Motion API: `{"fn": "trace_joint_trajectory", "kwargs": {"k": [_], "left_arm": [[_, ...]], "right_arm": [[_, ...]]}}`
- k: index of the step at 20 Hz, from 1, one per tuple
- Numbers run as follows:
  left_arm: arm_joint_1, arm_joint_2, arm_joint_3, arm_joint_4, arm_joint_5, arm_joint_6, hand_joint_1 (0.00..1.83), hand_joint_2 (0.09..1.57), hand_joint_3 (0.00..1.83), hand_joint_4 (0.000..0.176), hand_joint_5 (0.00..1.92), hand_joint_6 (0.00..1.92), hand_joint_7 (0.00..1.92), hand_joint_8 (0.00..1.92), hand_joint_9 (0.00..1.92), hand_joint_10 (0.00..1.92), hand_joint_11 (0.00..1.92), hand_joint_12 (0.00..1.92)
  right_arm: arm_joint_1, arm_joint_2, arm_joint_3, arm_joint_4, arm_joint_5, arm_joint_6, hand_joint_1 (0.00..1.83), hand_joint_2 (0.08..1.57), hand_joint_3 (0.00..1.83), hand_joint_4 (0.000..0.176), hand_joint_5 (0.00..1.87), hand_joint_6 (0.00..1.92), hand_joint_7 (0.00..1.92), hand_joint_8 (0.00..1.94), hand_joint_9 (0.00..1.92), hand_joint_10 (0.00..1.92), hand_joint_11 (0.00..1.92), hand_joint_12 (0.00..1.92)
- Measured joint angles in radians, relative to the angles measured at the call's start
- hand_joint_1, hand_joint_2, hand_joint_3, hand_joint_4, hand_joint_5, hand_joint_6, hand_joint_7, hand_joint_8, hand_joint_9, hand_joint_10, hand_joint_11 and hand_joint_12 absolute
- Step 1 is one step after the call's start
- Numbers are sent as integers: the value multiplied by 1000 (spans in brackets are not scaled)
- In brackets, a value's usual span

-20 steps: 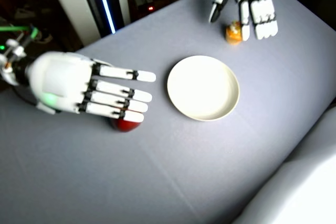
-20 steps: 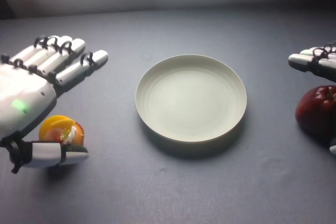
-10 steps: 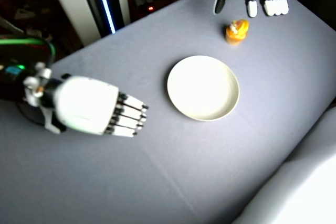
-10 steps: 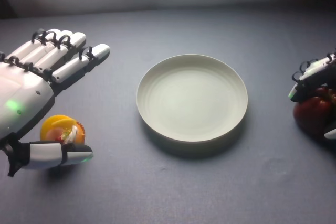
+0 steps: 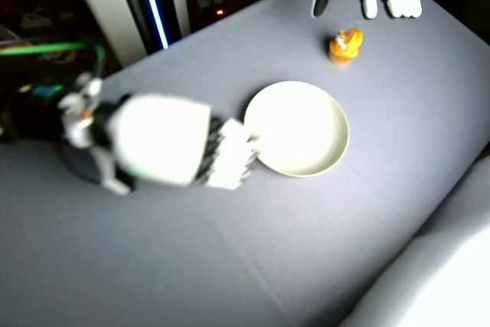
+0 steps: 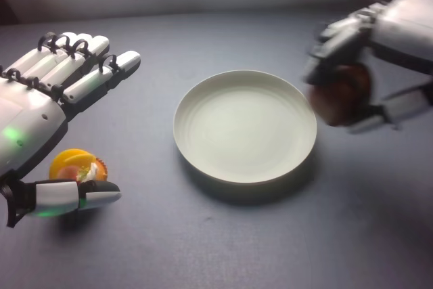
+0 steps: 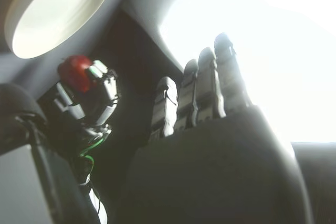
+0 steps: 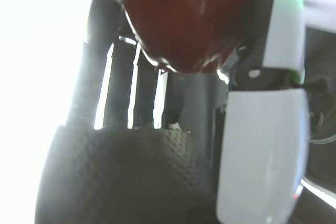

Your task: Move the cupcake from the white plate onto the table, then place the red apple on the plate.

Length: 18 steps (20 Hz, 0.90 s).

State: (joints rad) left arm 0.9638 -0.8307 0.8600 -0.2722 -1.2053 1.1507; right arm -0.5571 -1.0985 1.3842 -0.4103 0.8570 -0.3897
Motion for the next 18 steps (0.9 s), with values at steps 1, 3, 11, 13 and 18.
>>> {"fn": "trace_joint_trajectory", "kwargs": {"k": [1, 3, 11, 13, 18], "left_arm": [[0, 0, 0, 2, -1, -1, 814, 872, 5, 176, 0, 0, 0, 0, 0, 0, 10, 18], [0, -1, 4, -6, 0, -1, 778, 883, 8, 176, 0, 0, 0, 0, 0, 0, 8, 18], [-17, -16, 17, 21, 9, -19, 786, 857, 0, 176, 0, 0, 0, 0, 0, 0, 5, 2], [-25, -20, 24, 28, 9, -19, 802, 863, 1, 176, 0, 0, 0, 0, 0, 0, 14, 6], [-28, -26, 25, 31, 21, -27, 813, 855, 0, 176, 0, 0, 0, 0, 0, 0, 19, 7]], "right_arm": [[35, -28, 14, -32, 19, 13, 1398, 1024, 0, 0, 1153, 720, 1294, 420, 1024, 930, 707, 1040], [72, -83, 42, -46, 16, 20, 1398, 1025, 0, 0, 1180, 667, 1287, 349, 1020, 1010, 772, 1128], [96, -270, 131, -130, -115, 43, 1405, 1032, 1, 0, 1175, 494, 1207, 609, 1037, 1081, 793, 1219], [96, -308, 154, -141, -166, 46, 1402, 1053, 3, 0, 921, 792, 1154, 664, 1166, 956, 882, 1059], [92, -345, 184, -169, -226, 61, 1020, 884, 0, 175, 14, 0, 24, 1, 232, 0, 38, 922]]}}
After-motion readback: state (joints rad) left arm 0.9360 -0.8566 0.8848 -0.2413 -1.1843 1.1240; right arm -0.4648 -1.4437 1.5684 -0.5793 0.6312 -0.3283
